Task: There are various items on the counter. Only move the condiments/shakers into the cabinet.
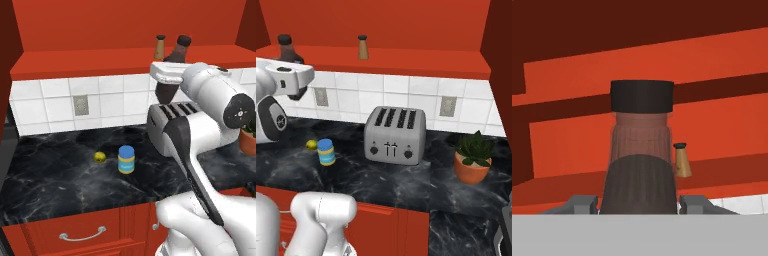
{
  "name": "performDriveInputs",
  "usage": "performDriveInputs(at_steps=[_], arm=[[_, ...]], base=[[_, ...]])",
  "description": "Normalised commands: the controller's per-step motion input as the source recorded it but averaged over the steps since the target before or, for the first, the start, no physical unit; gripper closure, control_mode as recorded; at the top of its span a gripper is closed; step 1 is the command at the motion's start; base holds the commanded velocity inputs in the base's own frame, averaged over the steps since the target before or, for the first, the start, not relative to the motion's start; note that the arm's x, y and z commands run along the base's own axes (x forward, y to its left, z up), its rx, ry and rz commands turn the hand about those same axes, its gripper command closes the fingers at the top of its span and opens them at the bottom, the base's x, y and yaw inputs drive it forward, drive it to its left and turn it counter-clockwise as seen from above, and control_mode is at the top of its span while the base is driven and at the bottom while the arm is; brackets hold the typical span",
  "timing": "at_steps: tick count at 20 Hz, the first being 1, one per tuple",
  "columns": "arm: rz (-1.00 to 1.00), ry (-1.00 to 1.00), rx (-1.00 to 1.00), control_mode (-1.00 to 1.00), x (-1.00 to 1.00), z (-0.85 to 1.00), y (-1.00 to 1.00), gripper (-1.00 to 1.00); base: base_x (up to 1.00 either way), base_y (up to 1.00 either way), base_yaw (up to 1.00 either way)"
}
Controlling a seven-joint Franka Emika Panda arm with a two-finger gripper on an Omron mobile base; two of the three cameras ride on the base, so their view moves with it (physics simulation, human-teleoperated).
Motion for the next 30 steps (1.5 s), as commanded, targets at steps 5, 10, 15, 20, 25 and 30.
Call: performDriveInputs(at_steps=[5,10,15,20,25,30], arm=[[0.01,0.04,0.00,-1.00,0.67,0.22,0.00,1.00],[0.11,0.00,0.00,-1.00,0.62,0.01,0.00,1.00],[0.11,-0.01,-0.03,-1.00,0.20,0.12,0.00,1.00],[0.00,-0.04,-0.10,-1.00,0.00,0.24,0.09,1.00],[0.00,-0.11,-0.20,-1.00,0.00,0.21,0.24,1.00],[-0.05,0.03,-0.03,-1.00,0.33,0.00,0.03,1.00]], base=[[0.00,0.00,0.00],[0.00,0.00,0.00],[0.00,0.00,0.00],[0.00,0.00,0.00],[0.00,0.00,0.00],[0.00,0.00,0.00]])
